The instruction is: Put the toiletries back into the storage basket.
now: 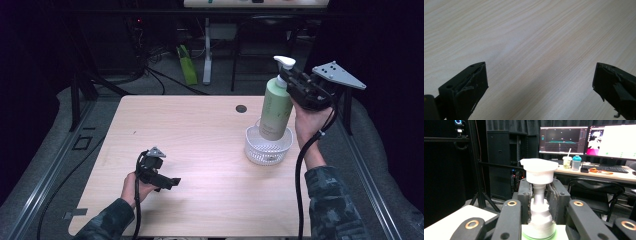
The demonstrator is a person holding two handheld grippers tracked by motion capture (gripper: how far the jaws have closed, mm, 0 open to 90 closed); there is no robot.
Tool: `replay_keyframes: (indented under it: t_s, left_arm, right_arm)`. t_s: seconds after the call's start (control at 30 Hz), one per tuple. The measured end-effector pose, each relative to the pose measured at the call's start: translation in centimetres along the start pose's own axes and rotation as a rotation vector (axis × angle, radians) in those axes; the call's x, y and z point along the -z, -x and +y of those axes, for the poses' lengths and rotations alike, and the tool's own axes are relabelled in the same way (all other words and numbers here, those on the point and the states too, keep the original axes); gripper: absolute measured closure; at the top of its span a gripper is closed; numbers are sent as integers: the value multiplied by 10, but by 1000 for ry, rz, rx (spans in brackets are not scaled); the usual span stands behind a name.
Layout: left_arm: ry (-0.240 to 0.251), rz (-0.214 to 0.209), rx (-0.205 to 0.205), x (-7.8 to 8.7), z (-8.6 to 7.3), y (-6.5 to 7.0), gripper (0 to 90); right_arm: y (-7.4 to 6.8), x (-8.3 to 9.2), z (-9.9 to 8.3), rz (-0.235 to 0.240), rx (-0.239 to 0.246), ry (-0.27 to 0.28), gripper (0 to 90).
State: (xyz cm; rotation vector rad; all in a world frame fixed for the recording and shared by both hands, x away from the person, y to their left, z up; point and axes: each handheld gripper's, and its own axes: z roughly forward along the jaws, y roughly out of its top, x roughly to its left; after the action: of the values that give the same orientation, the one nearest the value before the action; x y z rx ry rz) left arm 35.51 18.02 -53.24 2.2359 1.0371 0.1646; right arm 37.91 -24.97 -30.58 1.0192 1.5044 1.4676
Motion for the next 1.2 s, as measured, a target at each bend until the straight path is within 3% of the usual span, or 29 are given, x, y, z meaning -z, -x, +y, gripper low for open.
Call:
replay_keyframes:
  t_s: [0.67,1.2]
  left_arm:
    - [-2,1,-5,1,0,0,0]
    - [4,-1,0,1,0,-1,0]
  right_arm:
    - [12,-5,-25,-42,-26,-36,736]
    - [14,-10,-45,-29,-40,-62,736]
